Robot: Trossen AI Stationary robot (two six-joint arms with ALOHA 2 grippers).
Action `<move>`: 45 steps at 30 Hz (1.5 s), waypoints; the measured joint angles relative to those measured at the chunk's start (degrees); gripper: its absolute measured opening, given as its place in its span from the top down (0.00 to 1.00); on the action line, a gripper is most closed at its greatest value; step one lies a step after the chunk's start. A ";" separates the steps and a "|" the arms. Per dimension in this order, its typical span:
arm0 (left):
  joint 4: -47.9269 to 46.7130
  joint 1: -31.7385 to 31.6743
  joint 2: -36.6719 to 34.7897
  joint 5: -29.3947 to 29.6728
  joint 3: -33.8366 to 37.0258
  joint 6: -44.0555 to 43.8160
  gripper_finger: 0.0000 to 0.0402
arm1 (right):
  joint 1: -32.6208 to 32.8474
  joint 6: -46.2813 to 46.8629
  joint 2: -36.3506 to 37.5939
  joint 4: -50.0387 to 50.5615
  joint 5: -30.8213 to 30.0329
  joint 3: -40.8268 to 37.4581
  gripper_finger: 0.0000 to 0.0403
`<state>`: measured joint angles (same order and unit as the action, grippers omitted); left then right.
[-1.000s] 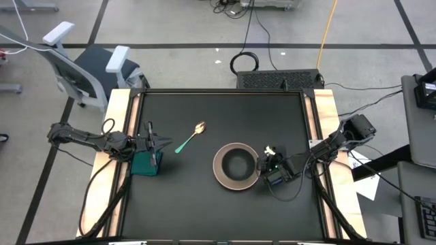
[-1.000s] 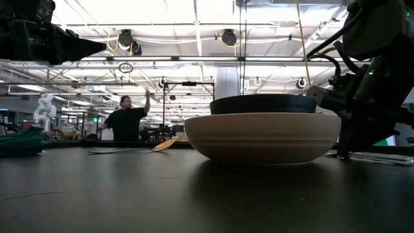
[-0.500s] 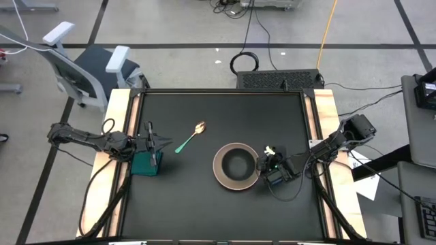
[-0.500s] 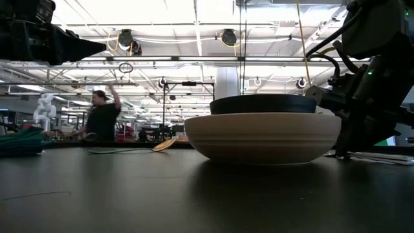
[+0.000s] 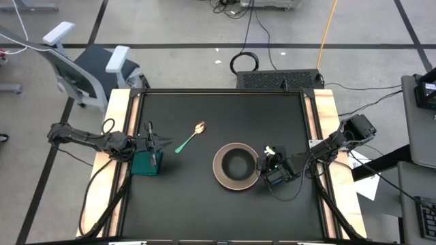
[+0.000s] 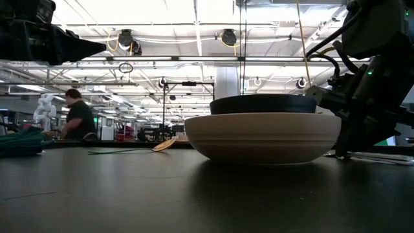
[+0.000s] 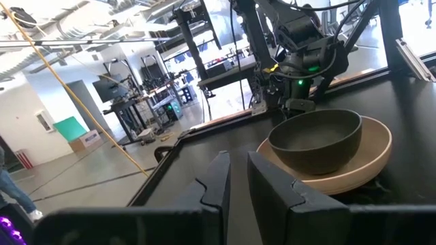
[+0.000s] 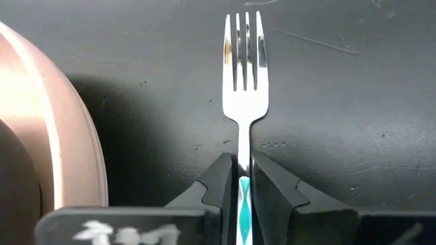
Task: Set table place
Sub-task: Put the fork to the right of the plate
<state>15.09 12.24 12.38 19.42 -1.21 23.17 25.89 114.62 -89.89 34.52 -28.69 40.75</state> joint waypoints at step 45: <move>-0.90 0.01 0.00 0.00 0.00 -1.39 0.86 | 0.55 -4.07 3.63 4.48 4.67 -0.14 0.72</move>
<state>14.20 12.25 12.38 19.42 -1.21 21.78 26.44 110.55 -86.26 39.01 -24.02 40.62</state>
